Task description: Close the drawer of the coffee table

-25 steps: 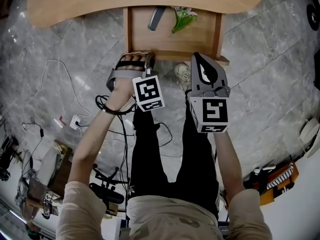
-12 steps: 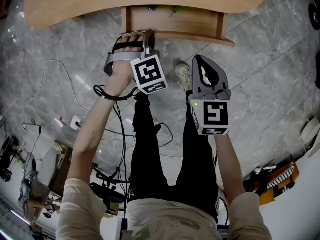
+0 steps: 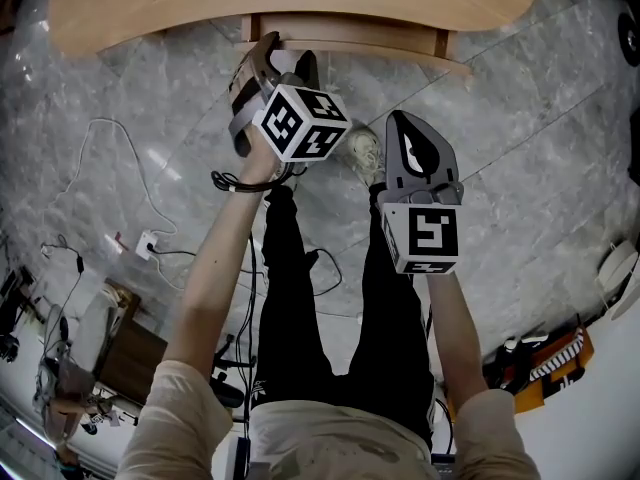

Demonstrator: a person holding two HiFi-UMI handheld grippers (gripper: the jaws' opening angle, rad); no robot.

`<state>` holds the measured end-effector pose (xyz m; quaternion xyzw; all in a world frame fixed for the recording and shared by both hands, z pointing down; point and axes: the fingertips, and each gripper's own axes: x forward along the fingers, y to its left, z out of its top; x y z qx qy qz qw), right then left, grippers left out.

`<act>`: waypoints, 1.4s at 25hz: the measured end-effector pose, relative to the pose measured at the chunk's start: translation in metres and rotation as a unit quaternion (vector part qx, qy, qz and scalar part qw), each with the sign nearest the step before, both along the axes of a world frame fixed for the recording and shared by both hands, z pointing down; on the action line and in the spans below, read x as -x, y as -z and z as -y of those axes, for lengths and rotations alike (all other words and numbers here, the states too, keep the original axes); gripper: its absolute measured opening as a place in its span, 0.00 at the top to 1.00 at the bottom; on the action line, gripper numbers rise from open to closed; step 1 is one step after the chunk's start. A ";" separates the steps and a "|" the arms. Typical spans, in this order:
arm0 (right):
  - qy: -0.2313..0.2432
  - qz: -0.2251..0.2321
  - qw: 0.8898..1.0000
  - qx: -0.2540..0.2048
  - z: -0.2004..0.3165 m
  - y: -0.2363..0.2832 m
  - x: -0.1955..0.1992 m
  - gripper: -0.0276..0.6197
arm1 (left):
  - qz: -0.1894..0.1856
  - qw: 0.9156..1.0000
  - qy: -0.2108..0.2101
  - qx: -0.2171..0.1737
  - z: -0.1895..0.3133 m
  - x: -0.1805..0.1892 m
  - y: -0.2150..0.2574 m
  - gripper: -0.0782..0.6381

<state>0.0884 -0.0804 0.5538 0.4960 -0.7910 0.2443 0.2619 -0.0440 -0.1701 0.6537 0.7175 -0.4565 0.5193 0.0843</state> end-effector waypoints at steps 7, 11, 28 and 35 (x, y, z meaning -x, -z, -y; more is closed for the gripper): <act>-0.010 -0.004 1.000 -0.007 0.002 0.003 -0.013 0.95 | -0.068 0.974 0.214 -0.040 -0.010 0.018 0.000 0.54; -0.017 -0.013 1.000 -0.011 0.003 0.004 -0.025 0.95 | -0.139 0.939 0.314 -0.029 -0.015 0.020 -0.010 0.58; 0.018 0.002 1.000 -0.008 0.011 -0.004 -0.006 0.95 | -0.252 0.941 0.214 -0.068 -0.013 0.007 -0.014 0.88; 0.036 0.010 0.999 -0.012 0.026 -0.001 0.018 0.95 | -0.272 0.941 0.180 -0.095 0.000 0.009 -0.015 0.88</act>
